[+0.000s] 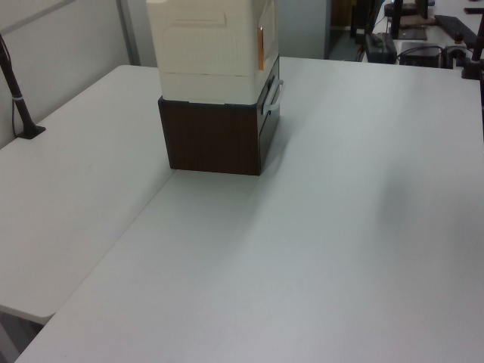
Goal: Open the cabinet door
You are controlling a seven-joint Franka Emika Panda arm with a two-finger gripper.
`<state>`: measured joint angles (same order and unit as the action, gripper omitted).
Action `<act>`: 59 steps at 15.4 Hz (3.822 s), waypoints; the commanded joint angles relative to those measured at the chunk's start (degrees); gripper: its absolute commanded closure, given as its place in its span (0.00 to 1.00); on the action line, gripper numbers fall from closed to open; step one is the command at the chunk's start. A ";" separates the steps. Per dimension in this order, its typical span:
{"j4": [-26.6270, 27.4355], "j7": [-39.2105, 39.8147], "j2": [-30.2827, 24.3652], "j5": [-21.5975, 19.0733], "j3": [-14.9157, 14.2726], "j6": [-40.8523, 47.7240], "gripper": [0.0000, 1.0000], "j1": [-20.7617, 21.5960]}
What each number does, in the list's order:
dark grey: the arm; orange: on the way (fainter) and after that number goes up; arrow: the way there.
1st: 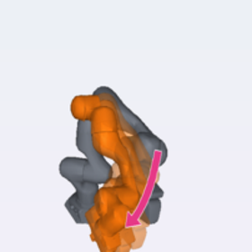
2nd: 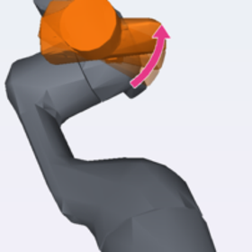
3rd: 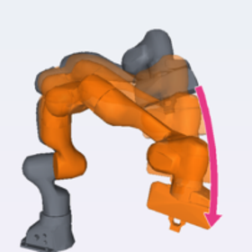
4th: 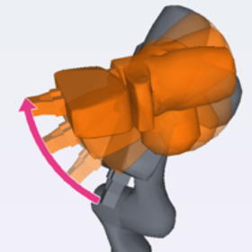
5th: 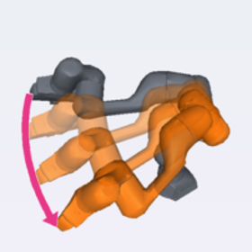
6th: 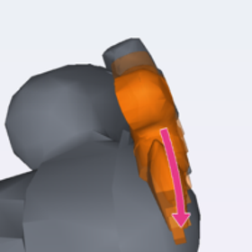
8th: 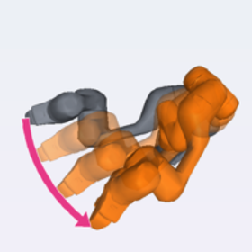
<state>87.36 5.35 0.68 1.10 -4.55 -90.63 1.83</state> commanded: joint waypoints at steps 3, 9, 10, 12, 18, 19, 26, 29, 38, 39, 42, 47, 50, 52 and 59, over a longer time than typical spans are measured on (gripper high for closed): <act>-0.51 10.02 -0.51 1.71 -0.02 -3.33 0.00 -0.42; -0.70 10.29 -0.24 3.90 0.16 -4.21 0.00 -0.42; -0.70 10.29 0.11 4.43 0.16 -4.38 0.00 -0.42; -0.70 9.59 1.16 6.18 0.33 -7.27 0.00 -0.07; -1.92 9.68 1.87 6.72 2.18 -8.16 0.00 0.02; -1.93 10.02 2.48 6.89 2.09 -8.25 0.00 0.19; -3.51 12.59 4.42 7.60 2.18 -13.67 0.00 0.63; -3.24 0.41 5.64 5.41 2.18 -23.52 0.04 1.16; -3.07 -5.09 9.07 -3.65 2.18 -41.37 0.49 1.16; -3.07 -5.09 9.16 -3.83 2.26 -41.65 0.50 1.25; -3.16 -4.92 9.69 -3.83 3.05 -41.82 0.50 1.25; -3.42 -4.83 10.74 -3.65 4.37 -41.91 0.50 1.25; -3.25 -5.27 11.45 -3.65 4.90 -45.76 0.50 1.25; -3.50 -5.35 12.58 -3.65 4.99 -46.40 0.50 1.16; -3.51 -5.27 14.43 -3.30 5.08 -50.17 0.63 1.16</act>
<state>84.67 0.75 12.98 -1.83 0.52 -136.82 2.87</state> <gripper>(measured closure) 0.537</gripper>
